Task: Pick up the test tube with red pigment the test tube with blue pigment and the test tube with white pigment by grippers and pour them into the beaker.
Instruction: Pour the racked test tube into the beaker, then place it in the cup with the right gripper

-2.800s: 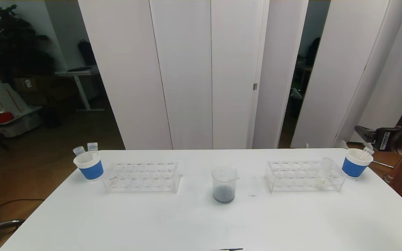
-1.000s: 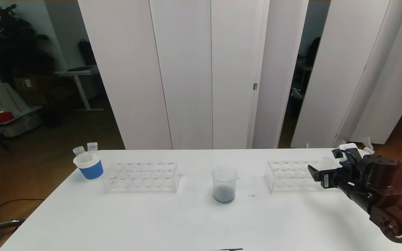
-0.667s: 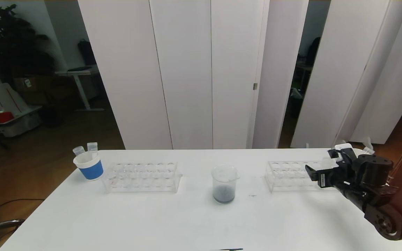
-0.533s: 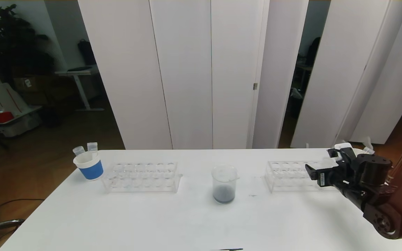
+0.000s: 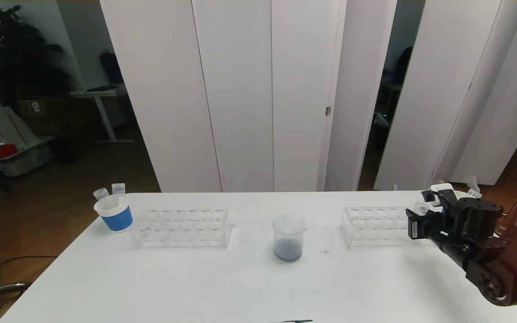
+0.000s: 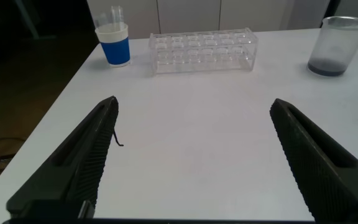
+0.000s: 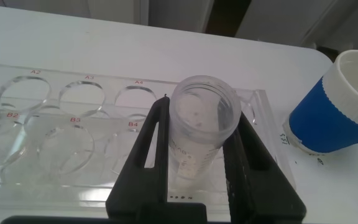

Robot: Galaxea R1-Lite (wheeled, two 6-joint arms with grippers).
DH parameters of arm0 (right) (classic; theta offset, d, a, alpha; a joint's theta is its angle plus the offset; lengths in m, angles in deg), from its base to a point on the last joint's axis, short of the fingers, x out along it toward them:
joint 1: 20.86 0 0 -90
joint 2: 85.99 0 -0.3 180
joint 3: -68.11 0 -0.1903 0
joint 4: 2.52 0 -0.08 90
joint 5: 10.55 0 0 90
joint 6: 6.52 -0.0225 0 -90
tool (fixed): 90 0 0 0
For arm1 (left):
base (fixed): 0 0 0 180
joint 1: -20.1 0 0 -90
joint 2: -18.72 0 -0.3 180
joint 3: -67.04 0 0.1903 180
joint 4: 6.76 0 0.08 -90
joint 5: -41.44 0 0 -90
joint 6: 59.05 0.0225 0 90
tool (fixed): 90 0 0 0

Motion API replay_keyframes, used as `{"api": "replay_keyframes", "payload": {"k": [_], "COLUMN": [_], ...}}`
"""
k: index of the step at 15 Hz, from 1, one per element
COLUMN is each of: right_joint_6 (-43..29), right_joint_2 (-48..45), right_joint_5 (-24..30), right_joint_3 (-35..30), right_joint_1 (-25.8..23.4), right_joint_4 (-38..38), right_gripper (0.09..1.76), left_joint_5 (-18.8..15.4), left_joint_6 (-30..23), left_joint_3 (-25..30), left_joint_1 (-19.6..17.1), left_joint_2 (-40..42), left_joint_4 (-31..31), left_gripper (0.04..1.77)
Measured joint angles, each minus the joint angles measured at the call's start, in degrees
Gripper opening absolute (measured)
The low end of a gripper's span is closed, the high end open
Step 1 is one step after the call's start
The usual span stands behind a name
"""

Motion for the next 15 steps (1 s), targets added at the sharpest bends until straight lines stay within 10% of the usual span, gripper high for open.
{"api": "replay_keyframes", "payload": {"k": [15], "right_joint_6": [-4.16], "right_joint_2": [-4.83], "right_joint_5": [2.93], "right_joint_3": [6.61], "right_joint_1": [-0.57], "right_joint_4": [-0.1], "right_gripper": [0.58], "left_joint_5": [0.0], "left_joint_6": [0.0], "left_joint_3": [0.0], "left_joint_1": [0.0], "left_joint_2": [0.0], "left_joint_4": [0.0], "left_gripper": [1.74]}}
